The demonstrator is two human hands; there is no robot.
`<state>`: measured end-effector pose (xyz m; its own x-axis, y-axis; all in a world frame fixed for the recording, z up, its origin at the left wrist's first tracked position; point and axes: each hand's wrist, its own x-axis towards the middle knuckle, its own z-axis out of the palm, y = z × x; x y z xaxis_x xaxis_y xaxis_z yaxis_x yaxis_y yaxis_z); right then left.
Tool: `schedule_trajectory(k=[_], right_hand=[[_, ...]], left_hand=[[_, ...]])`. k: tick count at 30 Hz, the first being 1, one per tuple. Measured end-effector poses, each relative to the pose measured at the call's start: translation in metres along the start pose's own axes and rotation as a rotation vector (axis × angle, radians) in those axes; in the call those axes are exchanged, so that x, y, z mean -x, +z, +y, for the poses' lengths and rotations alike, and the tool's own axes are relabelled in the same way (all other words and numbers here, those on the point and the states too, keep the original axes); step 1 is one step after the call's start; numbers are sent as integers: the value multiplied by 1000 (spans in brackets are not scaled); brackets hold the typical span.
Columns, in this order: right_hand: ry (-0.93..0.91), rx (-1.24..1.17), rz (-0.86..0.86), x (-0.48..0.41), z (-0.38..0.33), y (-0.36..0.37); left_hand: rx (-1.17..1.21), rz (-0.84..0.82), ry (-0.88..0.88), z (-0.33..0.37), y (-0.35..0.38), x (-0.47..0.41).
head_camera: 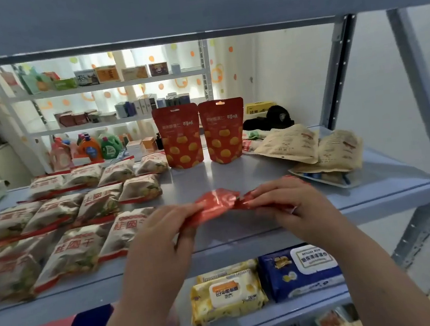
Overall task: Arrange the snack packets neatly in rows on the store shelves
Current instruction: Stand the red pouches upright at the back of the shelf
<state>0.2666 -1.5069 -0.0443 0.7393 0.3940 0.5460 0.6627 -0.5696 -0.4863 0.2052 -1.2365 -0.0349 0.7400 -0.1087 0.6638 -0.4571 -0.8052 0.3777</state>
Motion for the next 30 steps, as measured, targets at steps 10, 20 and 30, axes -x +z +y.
schedule_trajectory(k=[10, 20, 30], right_hand=[[347, -485, 215, -84, -2, -17], [396, -714, 222, -162, 47, -3], [364, -677, 250, -139, 67, 19]], left_hand=[[-238, -23, -106, -18, -23, -97], [-248, -244, -154, -57, -1, -177], [-240, -89, -155, -64, 12, -166]])
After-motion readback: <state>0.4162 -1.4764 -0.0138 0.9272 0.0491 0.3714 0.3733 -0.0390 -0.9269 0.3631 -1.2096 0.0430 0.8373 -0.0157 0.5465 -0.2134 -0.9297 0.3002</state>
